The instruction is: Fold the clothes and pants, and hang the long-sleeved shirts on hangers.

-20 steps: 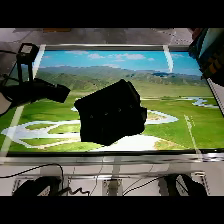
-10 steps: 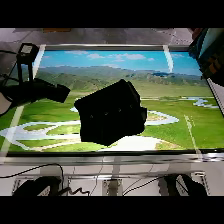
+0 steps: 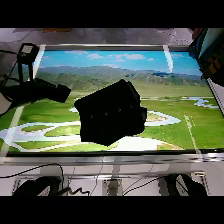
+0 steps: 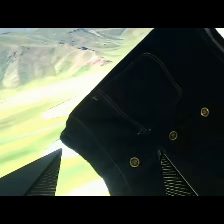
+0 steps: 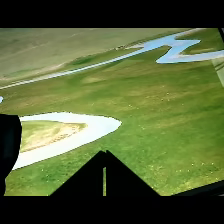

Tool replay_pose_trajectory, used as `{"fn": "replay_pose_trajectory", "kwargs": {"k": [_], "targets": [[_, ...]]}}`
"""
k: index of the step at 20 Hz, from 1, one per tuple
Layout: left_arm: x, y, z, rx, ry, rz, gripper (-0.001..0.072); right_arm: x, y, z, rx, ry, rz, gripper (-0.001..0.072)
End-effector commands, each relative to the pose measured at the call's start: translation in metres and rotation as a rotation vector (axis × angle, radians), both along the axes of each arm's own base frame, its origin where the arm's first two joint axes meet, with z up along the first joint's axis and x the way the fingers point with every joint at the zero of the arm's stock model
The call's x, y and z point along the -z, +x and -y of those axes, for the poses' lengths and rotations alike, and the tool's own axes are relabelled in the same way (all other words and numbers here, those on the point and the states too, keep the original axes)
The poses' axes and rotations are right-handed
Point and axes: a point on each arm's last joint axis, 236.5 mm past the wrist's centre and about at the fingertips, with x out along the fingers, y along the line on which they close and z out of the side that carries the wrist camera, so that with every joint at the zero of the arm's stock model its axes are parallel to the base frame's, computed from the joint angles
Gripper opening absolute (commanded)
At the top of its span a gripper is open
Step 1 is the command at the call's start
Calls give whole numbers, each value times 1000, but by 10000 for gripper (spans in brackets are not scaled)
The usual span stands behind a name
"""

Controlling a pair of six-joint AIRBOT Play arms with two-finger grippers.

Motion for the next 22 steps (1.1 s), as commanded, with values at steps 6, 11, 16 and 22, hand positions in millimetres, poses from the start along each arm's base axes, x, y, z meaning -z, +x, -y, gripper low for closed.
{"fn": "replay_pose_trajectory", "kwargs": {"k": [6, 11, 16, 22], "targets": [[108, -58, -8, 14, 40, -283, 696, -11, 9, 6, 9, -27, 56, 10], [189, -116, -17, 4, 43, -442, 697, -14, 12, 5, 5, -27, 77, 10], [208, -119, -11, -6, 15, -497, 273, -9, 30, 15, -21, -59, 68, 9], [240, -116, 3, 4, -58, -632, 8, 85, 75, 6, -181, 131, -212, 8]]}}
